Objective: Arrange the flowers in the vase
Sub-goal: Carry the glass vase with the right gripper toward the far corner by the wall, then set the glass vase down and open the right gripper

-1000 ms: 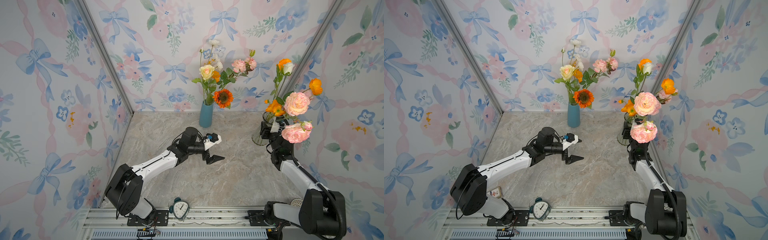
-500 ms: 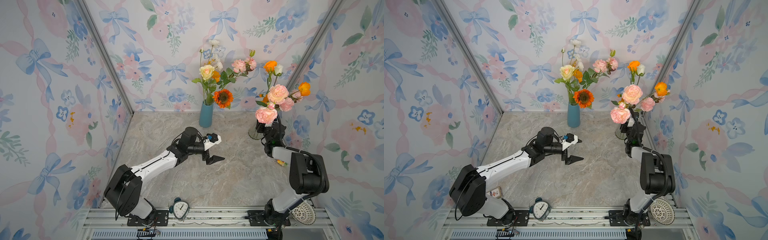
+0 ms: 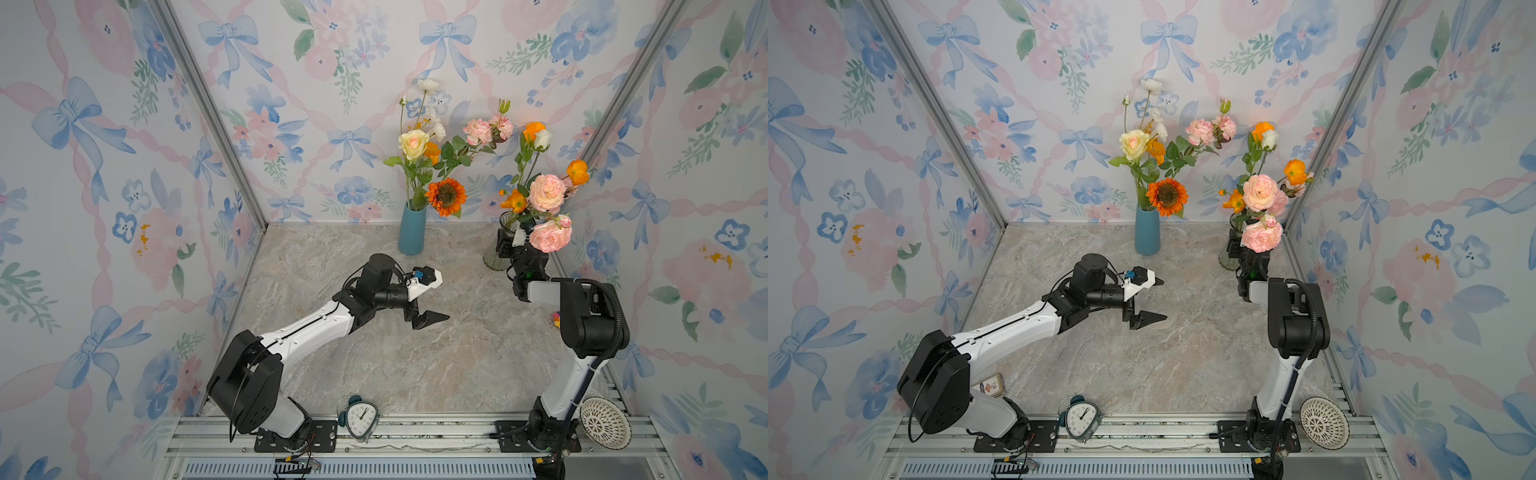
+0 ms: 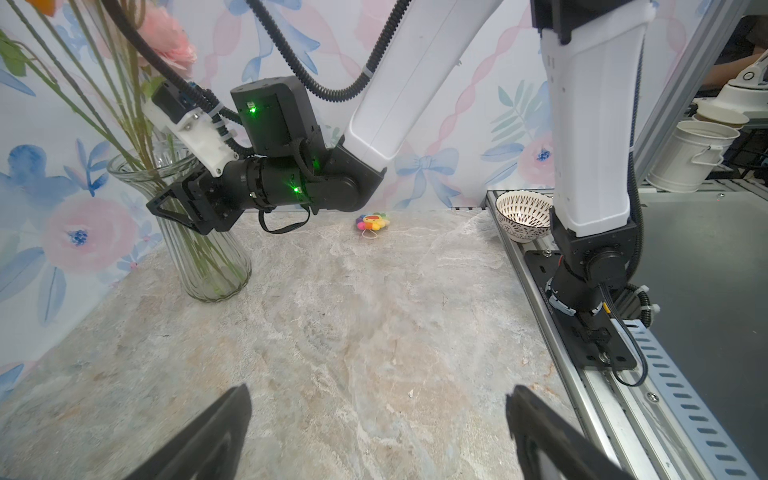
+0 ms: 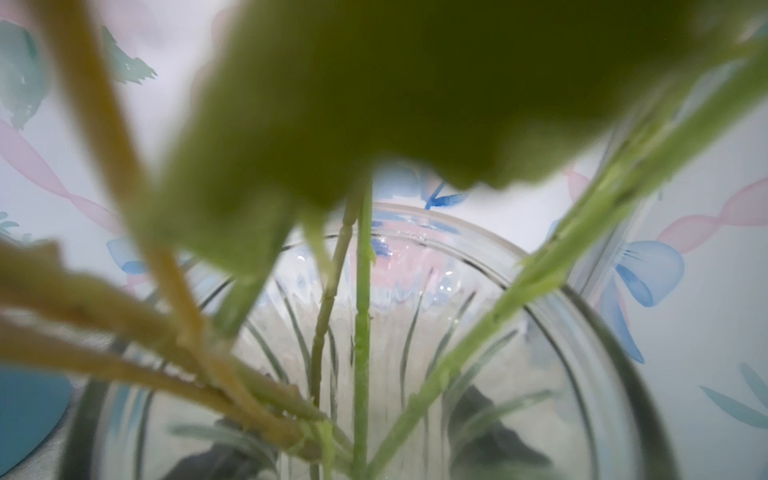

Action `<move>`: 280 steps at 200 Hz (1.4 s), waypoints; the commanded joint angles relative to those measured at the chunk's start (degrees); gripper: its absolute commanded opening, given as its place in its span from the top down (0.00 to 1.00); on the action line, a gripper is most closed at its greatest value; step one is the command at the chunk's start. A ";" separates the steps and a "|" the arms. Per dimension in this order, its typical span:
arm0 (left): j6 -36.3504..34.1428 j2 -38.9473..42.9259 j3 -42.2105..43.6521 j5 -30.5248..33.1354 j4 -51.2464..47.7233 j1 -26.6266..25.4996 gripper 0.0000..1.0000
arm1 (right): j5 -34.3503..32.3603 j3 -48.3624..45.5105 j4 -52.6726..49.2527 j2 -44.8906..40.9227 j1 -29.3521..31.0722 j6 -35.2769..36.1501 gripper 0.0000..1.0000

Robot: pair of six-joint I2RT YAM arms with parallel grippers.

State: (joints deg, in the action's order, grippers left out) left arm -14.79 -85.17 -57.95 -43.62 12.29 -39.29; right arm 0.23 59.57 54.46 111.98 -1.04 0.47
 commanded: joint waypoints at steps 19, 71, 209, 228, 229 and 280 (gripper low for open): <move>1.05 -0.26 -0.47 -2.44 -0.24 0.48 0.02 | -0.91 4.57 13.29 1.85 0.31 -0.35 0.71; 1.33 -0.02 -0.62 -3.18 -0.26 0.61 0.02 | -1.85 3.60 12.06 1.41 0.33 -0.51 0.15; 2.50 1.50 -0.51 -4.25 0.71 0.62 0.02 | -3.35 -14.88 12.06 -10.04 0.34 -2.13 0.03; 2.23 1.89 -0.19 -3.43 0.79 0.94 0.02 | -3.83 -18.15 11.31 -13.72 -0.27 -2.93 0.03; 2.22 1.96 -0.21 -3.42 0.79 0.95 0.02 | -3.83 -18.34 11.30 -13.98 -0.32 -2.98 0.03; 1.85 3.84 0.91 -2.17 1.75 2.67 0.02 | -0.05 -23.63 -1.74 -28.36 -0.63 -4.32 0.03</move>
State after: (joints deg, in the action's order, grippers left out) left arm -12.97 -83.85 -57.95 -46.68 12.40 -37.76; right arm -2.04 37.52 59.42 91.11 -1.45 -2.42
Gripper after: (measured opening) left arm 0.979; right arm 0.969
